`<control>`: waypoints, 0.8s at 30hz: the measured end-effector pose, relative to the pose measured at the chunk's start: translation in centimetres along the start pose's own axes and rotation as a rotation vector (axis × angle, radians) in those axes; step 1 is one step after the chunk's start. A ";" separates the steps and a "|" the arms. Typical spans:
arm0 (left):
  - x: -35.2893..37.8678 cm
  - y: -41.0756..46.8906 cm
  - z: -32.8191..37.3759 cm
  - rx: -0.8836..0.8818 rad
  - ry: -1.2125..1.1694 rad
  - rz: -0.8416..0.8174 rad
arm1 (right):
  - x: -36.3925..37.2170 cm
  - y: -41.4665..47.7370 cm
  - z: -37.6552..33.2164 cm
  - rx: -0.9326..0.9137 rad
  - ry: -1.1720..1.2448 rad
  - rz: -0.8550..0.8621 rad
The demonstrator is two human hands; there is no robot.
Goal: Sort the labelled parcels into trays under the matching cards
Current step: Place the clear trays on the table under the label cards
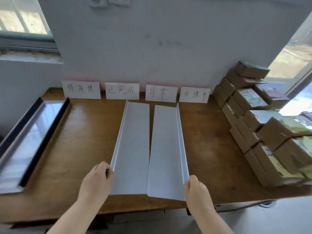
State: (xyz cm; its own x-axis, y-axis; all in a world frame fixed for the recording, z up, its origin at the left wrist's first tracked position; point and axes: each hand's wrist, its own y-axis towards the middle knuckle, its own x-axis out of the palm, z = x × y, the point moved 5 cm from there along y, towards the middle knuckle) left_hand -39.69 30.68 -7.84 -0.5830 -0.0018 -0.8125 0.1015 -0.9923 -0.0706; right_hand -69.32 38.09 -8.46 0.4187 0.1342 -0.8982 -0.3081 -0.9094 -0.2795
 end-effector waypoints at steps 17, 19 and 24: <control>6.3 3.6 0.0 0.004 0.156 -0.233 | 2.4 5.5 1.3 0.046 -0.241 -0.111; 6.1 4.2 0.2 0.089 0.191 -0.170 | 2.0 5.7 0.6 0.037 -0.203 0.016; 8.5 5.1 3.2 0.617 0.534 -0.180 | 3.6 6.2 -2.9 -0.161 -0.228 0.125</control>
State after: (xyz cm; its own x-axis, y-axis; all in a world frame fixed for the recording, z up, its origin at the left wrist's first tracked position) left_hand -46.67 25.16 -13.27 -0.0720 0.0677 -0.9951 -0.5070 -0.8617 -0.0219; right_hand -67.26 31.82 -12.46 0.1778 0.0856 -0.9803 -0.1984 -0.9726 -0.1209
